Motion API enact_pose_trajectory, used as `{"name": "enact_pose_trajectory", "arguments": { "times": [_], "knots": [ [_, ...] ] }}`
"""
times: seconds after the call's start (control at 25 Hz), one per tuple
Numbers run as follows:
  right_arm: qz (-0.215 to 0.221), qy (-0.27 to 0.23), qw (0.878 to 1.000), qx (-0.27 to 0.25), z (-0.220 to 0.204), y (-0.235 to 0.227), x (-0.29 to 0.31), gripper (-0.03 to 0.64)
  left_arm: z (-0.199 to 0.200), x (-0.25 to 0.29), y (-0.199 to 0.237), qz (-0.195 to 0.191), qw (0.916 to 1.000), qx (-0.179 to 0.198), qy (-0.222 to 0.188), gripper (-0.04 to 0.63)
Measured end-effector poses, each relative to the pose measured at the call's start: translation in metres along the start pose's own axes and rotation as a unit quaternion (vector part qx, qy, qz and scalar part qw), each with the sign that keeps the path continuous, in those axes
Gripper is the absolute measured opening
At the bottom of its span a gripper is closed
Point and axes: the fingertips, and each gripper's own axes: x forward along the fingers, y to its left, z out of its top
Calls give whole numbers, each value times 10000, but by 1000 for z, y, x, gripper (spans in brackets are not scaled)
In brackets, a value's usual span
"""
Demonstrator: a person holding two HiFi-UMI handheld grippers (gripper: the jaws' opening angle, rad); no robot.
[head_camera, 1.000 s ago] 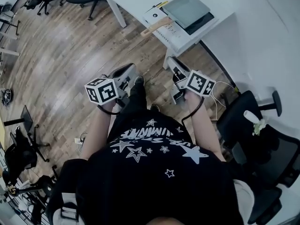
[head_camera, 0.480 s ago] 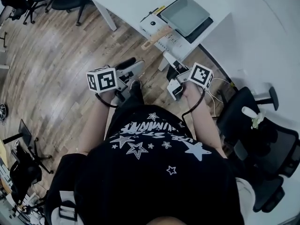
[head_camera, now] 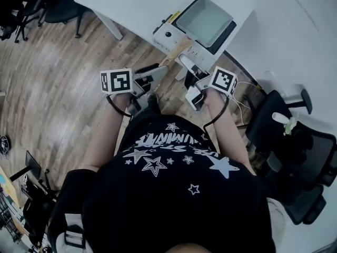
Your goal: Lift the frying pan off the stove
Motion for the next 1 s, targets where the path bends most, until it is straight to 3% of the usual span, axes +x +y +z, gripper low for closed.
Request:
{"name": "enact_pose_trajectory", "arguments": {
  "times": [0.16,0.48,0.72,0.88,1.0],
  "knots": [
    [-40,-61,9999,134,7,-3,7,232,1,15,4,-158,9989,26,433,270],
    [-37,-193,9991,367,14,-5,21,232,-1,35,2,-692,9899,-583,1089,264],
    [-57,-137,9988,460,14,-9,29,230,-1,46,0,-821,9858,-349,1419,228],
    [-39,-161,9984,532,15,-10,35,230,-3,47,9,-671,9851,-162,1577,118],
    [-24,-187,9981,592,17,-11,39,230,-4,47,11,-709,9848,-221,1571,110]
  ]
}}
